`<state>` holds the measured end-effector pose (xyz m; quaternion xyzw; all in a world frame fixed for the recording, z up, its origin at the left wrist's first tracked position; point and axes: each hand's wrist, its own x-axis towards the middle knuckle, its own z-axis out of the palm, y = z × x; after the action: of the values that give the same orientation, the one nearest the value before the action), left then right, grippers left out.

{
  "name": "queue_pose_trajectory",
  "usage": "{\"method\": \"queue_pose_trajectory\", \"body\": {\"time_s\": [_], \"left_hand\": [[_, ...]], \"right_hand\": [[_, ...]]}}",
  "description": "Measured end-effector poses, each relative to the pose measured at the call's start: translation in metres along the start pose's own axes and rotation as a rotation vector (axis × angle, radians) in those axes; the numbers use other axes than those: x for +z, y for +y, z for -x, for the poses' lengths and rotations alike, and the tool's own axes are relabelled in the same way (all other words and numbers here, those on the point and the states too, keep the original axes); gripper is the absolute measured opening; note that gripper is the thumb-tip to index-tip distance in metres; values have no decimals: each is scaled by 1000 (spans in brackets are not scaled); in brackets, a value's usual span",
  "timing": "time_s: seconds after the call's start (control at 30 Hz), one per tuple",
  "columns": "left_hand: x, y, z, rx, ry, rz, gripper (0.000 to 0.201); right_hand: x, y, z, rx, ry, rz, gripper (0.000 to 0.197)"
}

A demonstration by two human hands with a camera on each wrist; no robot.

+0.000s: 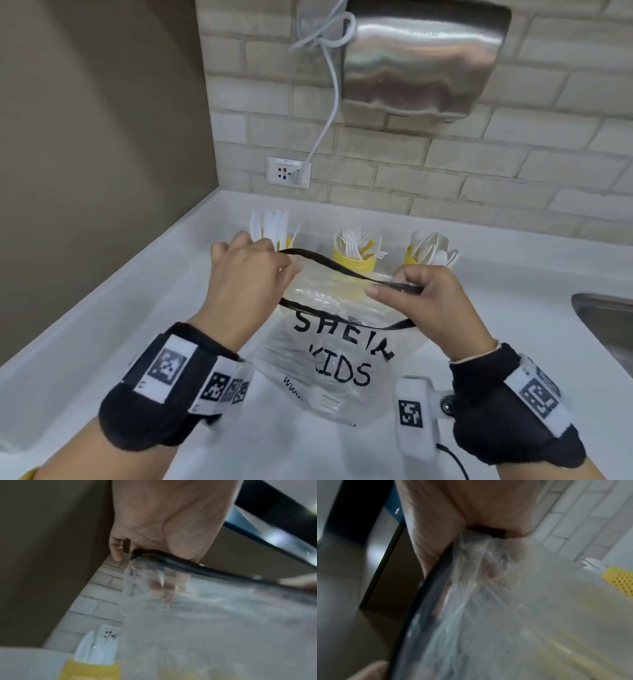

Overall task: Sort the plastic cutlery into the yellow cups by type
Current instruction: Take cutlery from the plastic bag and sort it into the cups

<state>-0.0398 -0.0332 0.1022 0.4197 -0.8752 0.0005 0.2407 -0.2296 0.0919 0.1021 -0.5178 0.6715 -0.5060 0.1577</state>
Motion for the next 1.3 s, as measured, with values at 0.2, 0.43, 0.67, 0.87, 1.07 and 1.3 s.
{"method": "queue_pose_trajectory", "body": {"time_s": [0.2, 0.43, 0.67, 0.87, 1.07, 1.3], "left_hand": [[32, -16, 3, -228, -344, 547, 55], [32, -18, -9, -463, -600, 1782, 34], [22, -30, -19, -569, -461, 2120, 34], [64, -31, 19, -210, -785, 1066, 13], [63, -33, 8, -787, -715, 1812, 24], [56, -21, 1, -971, -654, 1926, 29]], "right_hand": [[-1, 41, 13, 279, -220, 541, 27], [-2, 67, 0, 699, -146, -742, 26], [11, 66, -33, 527, 24, -1227, 40], [12, 99, -1, 659, -23, -1195, 40], [11, 104, 7, 511, -34, -1284, 54], [2, 104, 10, 606, -496, -787, 43]]}}
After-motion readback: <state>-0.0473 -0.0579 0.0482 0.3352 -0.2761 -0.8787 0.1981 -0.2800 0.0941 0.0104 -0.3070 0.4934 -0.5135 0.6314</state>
